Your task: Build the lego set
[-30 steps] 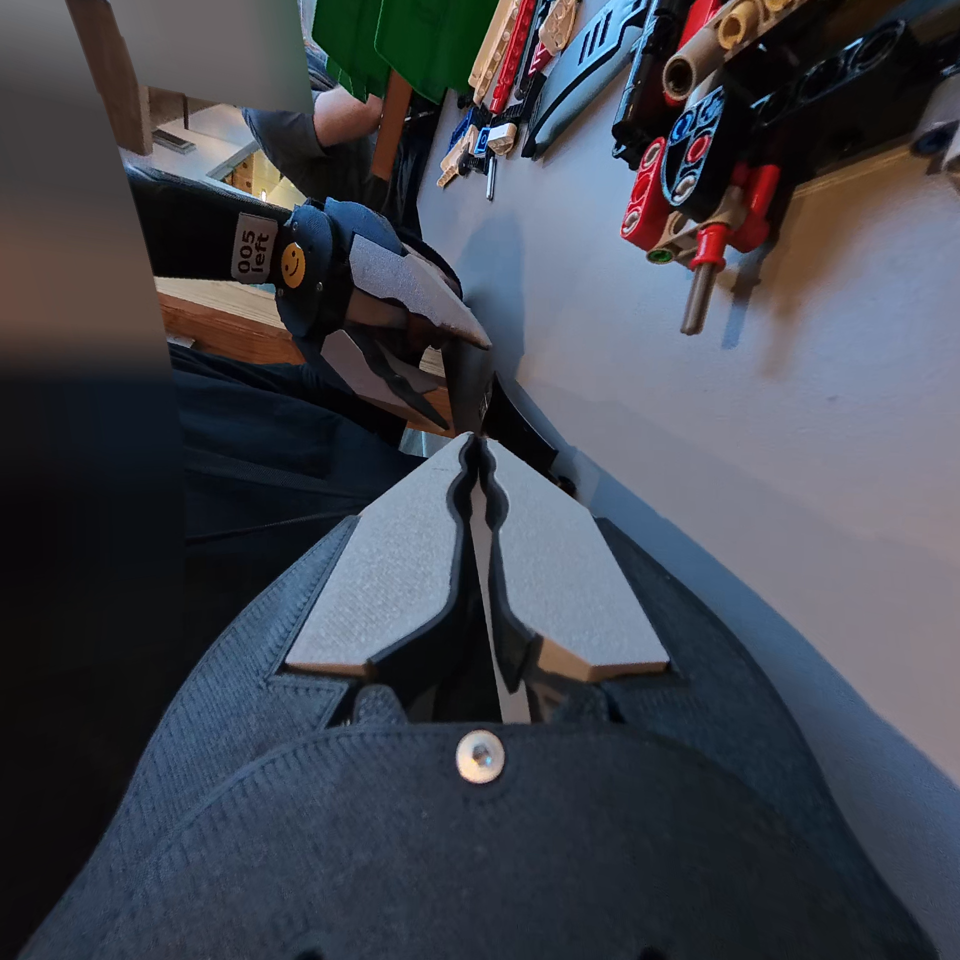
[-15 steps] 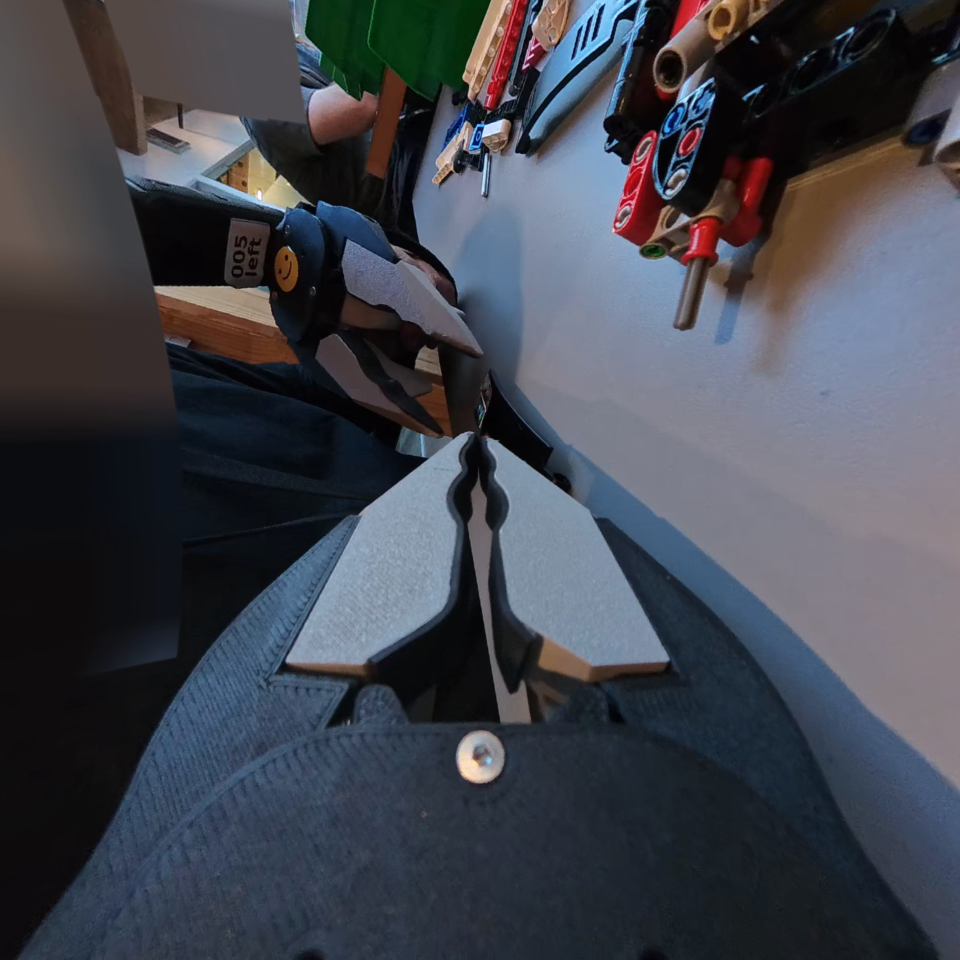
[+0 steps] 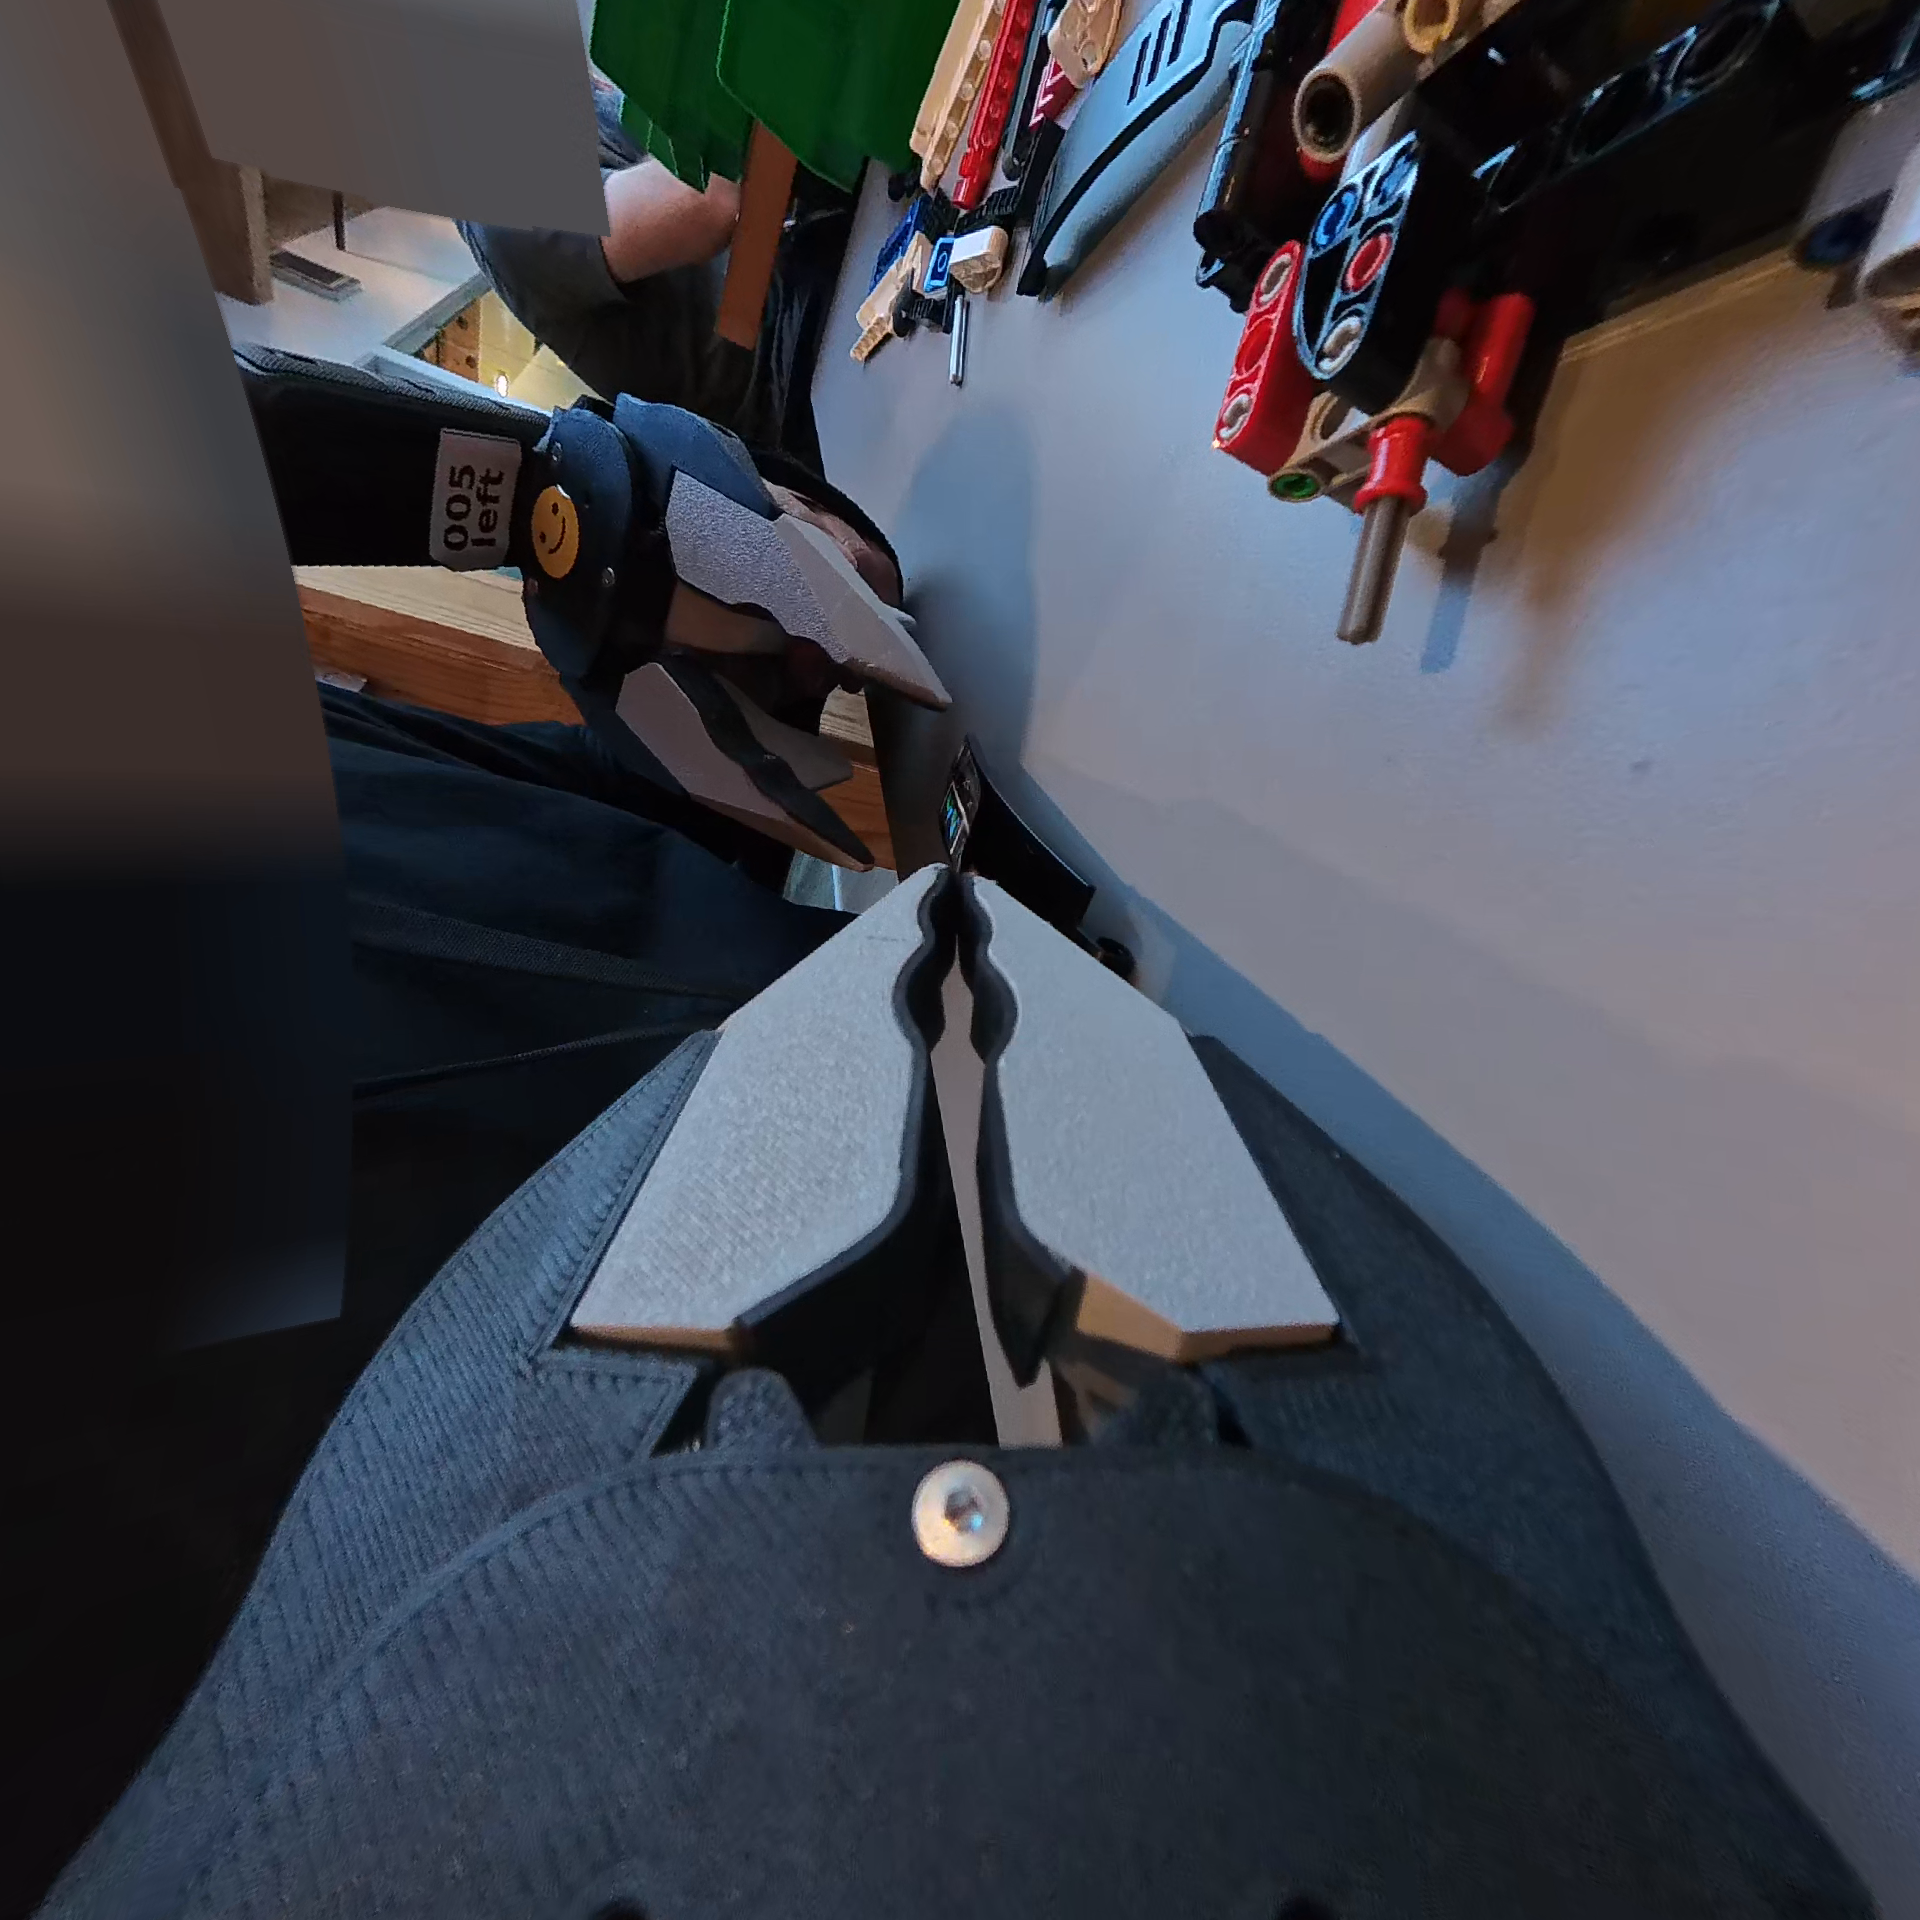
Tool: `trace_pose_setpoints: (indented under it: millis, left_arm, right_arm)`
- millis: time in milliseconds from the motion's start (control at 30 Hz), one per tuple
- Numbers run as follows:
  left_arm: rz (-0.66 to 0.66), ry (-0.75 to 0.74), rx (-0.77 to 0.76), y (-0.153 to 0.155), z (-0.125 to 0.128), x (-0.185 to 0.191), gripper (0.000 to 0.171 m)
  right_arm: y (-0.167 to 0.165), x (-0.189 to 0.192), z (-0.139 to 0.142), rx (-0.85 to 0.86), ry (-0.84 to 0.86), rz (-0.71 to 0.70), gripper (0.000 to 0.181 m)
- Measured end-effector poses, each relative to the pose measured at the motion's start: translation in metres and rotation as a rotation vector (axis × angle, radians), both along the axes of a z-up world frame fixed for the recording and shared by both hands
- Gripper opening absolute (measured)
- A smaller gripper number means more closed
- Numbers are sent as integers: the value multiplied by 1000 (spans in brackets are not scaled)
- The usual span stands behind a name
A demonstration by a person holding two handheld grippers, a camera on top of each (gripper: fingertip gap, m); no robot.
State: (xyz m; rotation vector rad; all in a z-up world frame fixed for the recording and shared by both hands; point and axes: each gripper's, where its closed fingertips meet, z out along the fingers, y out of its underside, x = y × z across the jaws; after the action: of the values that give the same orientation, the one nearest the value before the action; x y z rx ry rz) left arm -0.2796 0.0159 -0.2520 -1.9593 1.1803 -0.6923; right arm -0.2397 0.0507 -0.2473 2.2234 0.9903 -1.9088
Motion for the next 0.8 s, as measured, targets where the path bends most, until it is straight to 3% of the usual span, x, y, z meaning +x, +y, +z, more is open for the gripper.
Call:
trace_pose_setpoints:
  millis: [800]
  left_arm:
    - [23, 125, 19, 11, -16, 10, 34]
  right_arm:
    - [-1, 1, 0, -13, -2, 1, 0]
